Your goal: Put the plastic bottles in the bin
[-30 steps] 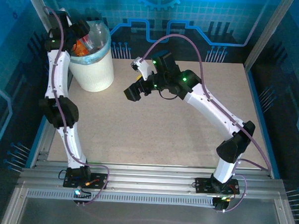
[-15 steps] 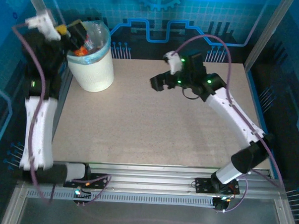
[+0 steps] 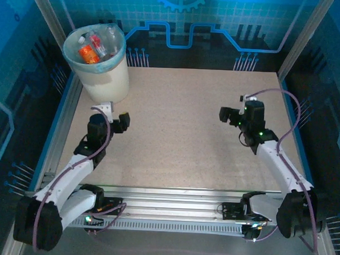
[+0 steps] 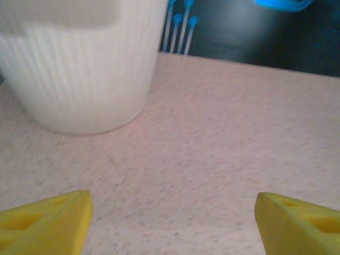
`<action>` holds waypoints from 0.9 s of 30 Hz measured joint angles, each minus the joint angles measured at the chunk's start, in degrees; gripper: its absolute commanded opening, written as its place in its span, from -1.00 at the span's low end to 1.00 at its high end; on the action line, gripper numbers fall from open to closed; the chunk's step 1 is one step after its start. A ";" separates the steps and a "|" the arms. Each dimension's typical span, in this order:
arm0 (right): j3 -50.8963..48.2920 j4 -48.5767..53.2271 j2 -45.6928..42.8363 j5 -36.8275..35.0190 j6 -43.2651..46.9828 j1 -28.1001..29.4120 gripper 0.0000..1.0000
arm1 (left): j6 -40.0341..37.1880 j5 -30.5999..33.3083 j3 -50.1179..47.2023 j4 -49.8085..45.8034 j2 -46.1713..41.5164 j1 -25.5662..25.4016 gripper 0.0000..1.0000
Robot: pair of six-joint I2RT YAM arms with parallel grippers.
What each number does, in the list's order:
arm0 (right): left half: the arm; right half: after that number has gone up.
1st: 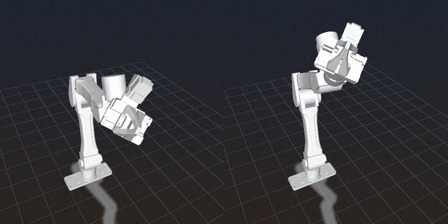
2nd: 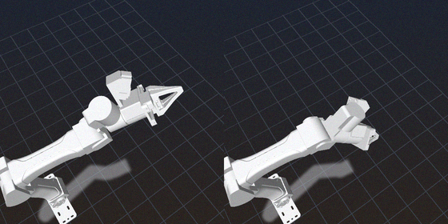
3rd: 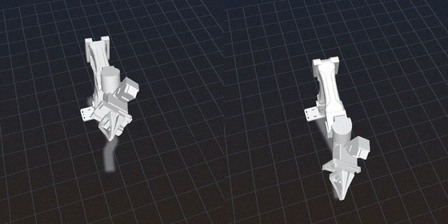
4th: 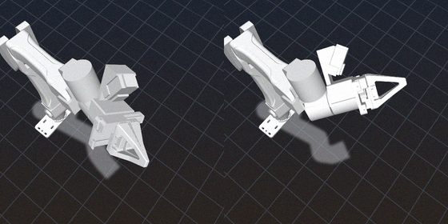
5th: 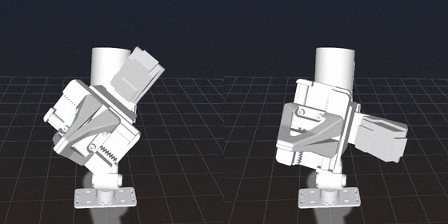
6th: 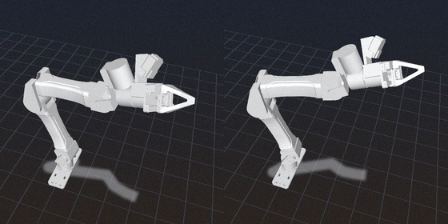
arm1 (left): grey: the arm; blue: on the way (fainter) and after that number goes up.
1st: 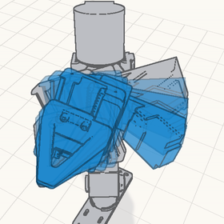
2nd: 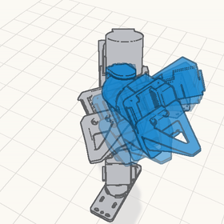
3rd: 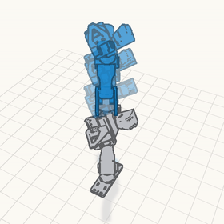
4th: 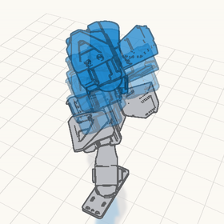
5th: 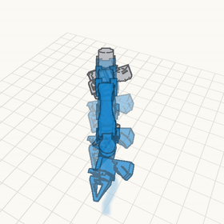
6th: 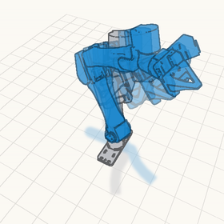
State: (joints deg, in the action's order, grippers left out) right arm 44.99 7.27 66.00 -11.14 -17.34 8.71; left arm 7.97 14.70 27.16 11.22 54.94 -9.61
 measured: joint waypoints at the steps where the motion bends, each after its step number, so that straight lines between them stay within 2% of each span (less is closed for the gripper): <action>1: -2.12 -1.73 0.02 -1.51 0.70 -0.11 1.00 | -1.09 1.70 -1.44 2.78 1.53 0.00 0.69; 6: -11.10 -12.68 4.22 -7.63 4.44 -0.26 1.00 | -5.42 10.05 -4.48 17.84 14.62 1.22 0.74; 11: -14.82 -23.34 12.24 -7.78 9.90 0.46 1.00 | -4.66 7.61 -8.13 32.22 27.58 7.98 0.76; 13: -15.89 -26.60 13.51 -6.25 12.87 0.66 1.00 | -4.26 5.95 -8.83 33.31 28.89 9.49 0.77; 16: -19.50 -35.17 13.40 -1.68 17.29 0.46 1.00 | -4.09 2.03 -9.49 40.30 30.45 9.79 0.79; 18: -22.14 -40.41 13.51 2.71 18.64 -1.05 1.00 | -4.09 -0.50 -9.97 45.38 33.09 9.84 0.81; 21: -25.20 -49.24 16.55 7.54 18.88 -4.31 1.00 | -4.17 -2.43 -10.54 46.75 33.90 9.88 0.94; 27: -22.01 -48.83 20.28 9.70 18.27 -6.03 1.00 | -4.74 -2.97 -8.48 45.59 33.94 9.73 0.98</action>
State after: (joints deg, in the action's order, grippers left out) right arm 22.98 -41.56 86.28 -1.43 0.93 2.68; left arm 3.22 11.73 18.68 56.82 88.88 0.12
